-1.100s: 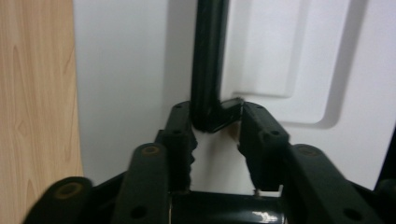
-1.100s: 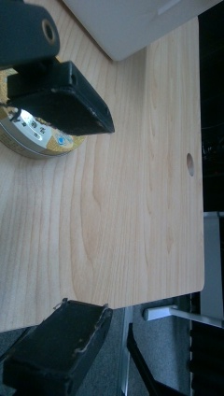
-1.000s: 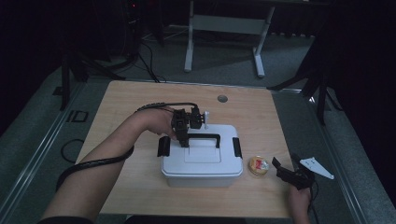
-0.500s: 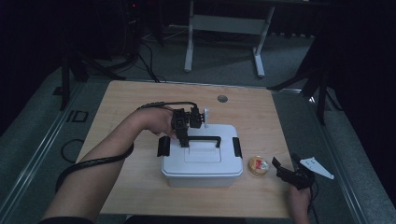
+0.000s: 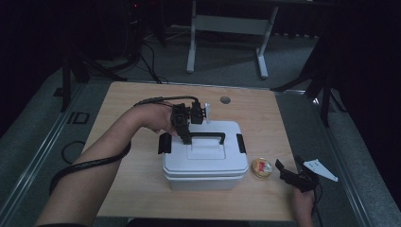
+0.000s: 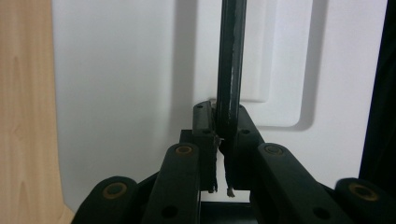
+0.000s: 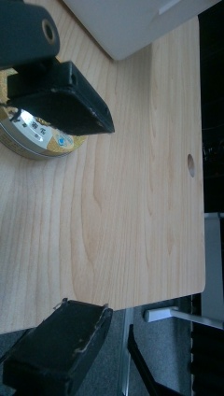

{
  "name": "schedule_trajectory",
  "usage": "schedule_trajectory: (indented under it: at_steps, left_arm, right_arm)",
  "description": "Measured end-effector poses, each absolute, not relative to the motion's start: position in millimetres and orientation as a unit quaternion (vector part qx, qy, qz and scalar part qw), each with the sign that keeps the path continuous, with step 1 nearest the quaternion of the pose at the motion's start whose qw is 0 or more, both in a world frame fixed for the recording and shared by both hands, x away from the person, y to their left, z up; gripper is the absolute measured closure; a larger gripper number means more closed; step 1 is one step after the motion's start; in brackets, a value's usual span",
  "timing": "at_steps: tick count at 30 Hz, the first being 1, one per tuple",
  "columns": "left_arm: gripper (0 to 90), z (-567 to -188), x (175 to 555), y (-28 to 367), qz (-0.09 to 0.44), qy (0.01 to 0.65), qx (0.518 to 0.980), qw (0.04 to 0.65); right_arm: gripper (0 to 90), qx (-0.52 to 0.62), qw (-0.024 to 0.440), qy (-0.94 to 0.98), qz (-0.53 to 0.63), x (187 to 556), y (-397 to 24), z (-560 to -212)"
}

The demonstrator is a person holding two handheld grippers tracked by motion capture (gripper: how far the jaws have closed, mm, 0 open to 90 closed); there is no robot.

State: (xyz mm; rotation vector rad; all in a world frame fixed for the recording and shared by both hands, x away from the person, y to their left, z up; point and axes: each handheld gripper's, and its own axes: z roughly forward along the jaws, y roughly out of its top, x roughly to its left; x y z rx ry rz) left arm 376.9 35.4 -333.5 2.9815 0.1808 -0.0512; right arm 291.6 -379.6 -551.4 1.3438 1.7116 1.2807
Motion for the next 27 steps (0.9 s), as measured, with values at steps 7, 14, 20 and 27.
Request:
schedule_trajectory:
  at_steps: [7,14,20,27]
  left_arm:
    - [83.4,-313.3,371.0,50.3,-0.003,0.067,0.994,0.086]
    - [83.4,-306.4,367.7,68.5,0.007,0.077,0.993,0.085]
    - [83.4,-306.6,363.9,90.4,0.004,0.093,0.992,0.086]
    - [83.4,-312.1,358.6,124.8,0.004,0.120,0.990,0.080]
  right_arm:
    - [10.1,0.507,0.304,0.647,0.482,291.7,-379.4,-551.5]
    - [10.1,0.507,0.304,0.648,0.480,292.0,-379.1,-551.7]
    - [10.0,0.507,0.304,0.649,0.479,292.2,-378.8,-551.8]
    - [10.1,0.509,0.304,0.651,0.475,292.6,-378.2,-552.1]
